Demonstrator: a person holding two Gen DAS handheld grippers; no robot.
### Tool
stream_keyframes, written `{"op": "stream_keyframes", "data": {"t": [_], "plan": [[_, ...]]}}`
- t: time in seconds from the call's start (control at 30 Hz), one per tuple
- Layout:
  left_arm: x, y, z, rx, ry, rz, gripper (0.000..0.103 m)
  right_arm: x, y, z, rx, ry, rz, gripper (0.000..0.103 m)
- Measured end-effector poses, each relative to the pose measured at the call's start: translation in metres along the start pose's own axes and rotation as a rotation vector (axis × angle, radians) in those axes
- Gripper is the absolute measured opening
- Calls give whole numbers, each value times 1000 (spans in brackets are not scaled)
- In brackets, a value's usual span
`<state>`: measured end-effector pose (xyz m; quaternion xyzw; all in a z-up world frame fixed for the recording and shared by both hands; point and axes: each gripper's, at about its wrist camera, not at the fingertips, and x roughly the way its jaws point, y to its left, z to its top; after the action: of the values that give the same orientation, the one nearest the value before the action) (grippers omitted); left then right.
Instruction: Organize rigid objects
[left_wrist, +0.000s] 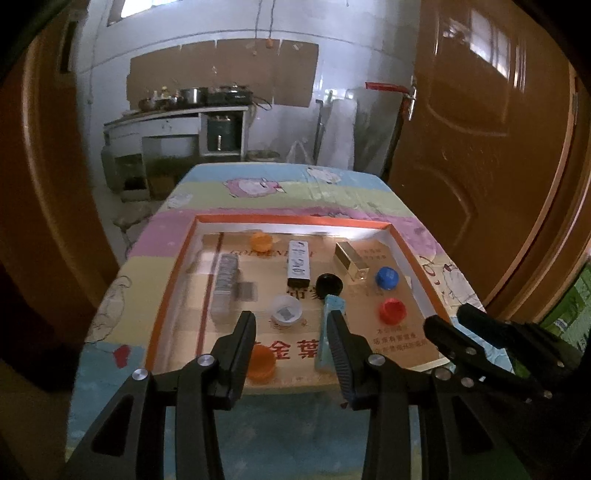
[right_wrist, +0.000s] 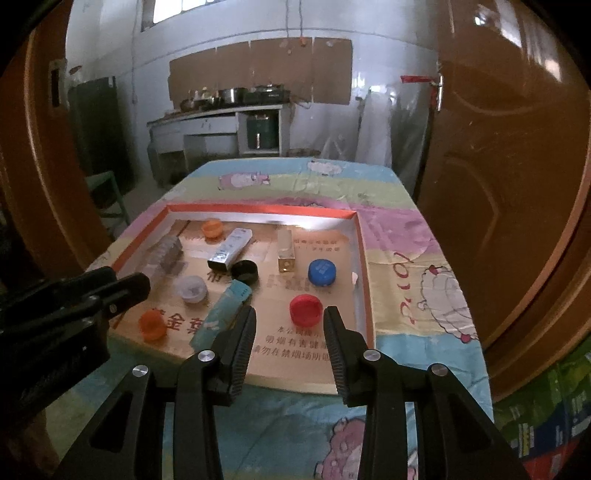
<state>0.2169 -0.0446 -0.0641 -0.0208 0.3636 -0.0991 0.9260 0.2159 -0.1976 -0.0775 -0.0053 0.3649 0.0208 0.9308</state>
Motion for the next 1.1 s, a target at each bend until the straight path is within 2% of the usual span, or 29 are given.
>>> {"op": "stream_keyframes", "data": {"t": [0.23,0.67,0.83,1.1], "plan": [[-31,2,-2,-19,-56,22,40,-34,5,-5,12,-45,-4,39],[-100,-5,-20,-4,-187,138,40,-98,17,-15,9,-140,-8,39],[-123,-11,-30,4,-196,100,40,-129,27,-20,3,-188,-30,39],[-158,-18,-50,24,-205,72,40,-166,36,-34,6,-207,-51,39]]}}
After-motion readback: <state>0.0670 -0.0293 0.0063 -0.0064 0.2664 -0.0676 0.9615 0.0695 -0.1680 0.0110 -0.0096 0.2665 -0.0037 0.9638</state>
